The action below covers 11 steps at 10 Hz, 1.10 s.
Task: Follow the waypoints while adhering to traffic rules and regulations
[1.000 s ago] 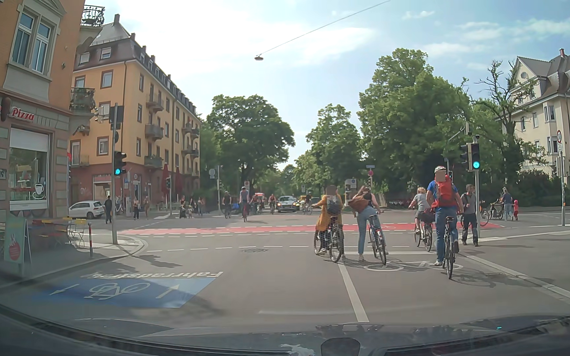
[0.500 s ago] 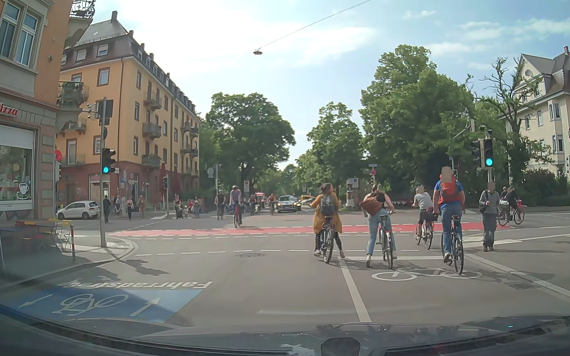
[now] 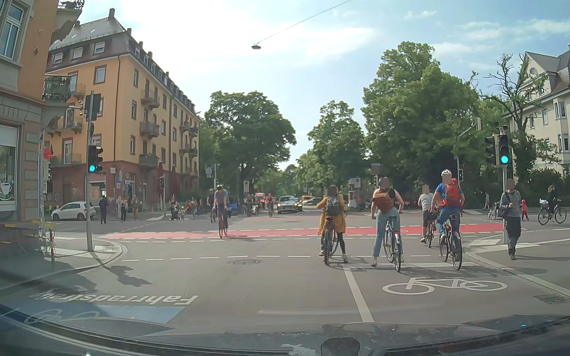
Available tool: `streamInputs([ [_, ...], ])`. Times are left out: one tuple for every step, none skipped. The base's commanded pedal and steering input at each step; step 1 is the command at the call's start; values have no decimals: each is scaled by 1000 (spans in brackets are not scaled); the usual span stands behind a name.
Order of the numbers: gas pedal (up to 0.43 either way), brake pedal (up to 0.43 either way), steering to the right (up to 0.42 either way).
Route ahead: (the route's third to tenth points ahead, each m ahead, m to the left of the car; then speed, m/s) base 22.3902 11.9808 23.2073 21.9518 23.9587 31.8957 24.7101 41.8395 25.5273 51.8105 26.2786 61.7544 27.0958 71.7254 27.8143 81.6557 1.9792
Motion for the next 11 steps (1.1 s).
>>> streamInputs([
  [0,24,-9],
  [0,12,-5],
  [0,0,-2],
  [0,0,0],
  [0,6,1],
  [0,12,1],
  [0,24,1],
  [0,30,1],
  [0,30,1],
  [0,37,1],
  [0,49,1],
])
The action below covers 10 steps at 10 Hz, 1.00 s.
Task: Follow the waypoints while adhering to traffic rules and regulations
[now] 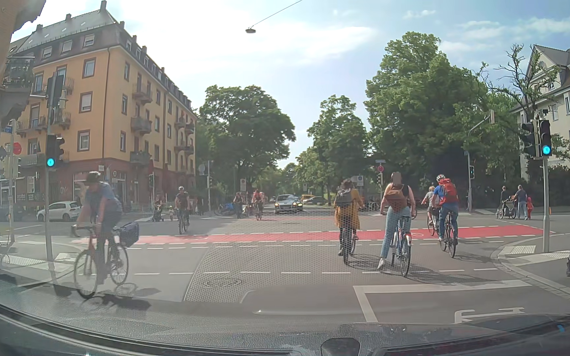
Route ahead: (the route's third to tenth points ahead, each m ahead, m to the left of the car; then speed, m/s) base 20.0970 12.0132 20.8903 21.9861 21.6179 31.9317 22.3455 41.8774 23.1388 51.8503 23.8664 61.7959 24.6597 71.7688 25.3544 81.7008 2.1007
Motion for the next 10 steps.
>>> streamInputs([
  [0,55,1],
  [0,61,1],
  [0,67,1],
  [0,67,1],
  [0,67,1],
  [0,67,0],
  [0,79,0],
  [0,79,-4],
  [0,79,-11],
  [0,79,-14],
])
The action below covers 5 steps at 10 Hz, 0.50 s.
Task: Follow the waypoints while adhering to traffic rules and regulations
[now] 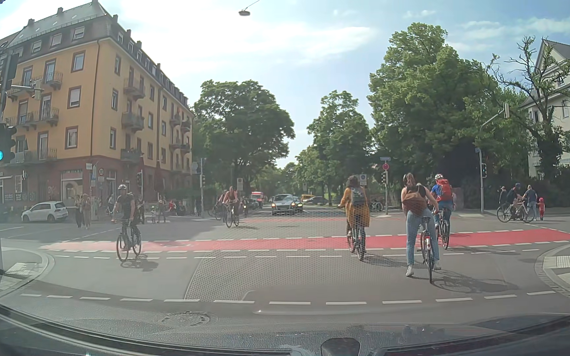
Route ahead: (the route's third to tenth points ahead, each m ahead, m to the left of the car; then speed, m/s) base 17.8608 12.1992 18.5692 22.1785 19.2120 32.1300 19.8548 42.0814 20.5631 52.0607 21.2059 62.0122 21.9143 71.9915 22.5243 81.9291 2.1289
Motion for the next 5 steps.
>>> streamInputs([
  [0,79,-14],
  [0,79,-15],
  [0,79,-15],
  [0,79,-15],
  [0,79,-15],
])
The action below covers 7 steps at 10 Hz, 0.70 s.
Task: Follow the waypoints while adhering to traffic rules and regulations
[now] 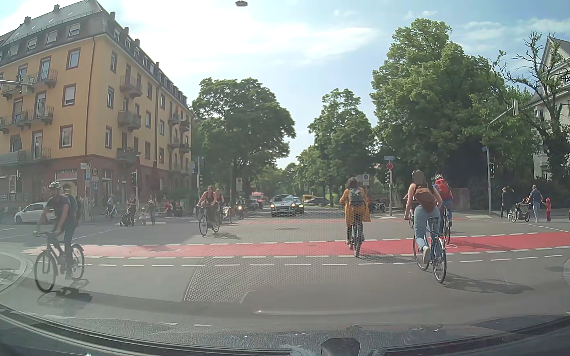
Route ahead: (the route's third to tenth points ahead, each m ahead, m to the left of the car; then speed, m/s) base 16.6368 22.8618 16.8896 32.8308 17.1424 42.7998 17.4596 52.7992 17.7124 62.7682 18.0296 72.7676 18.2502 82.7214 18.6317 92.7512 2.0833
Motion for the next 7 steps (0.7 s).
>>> streamInputs([
  [0,79,-15],
  [0,79,-15],
  [0,79,-15],
  [0,73,-15],
  [0,73,-15],
  [0,73,-15],
  [0,73,-15],
])
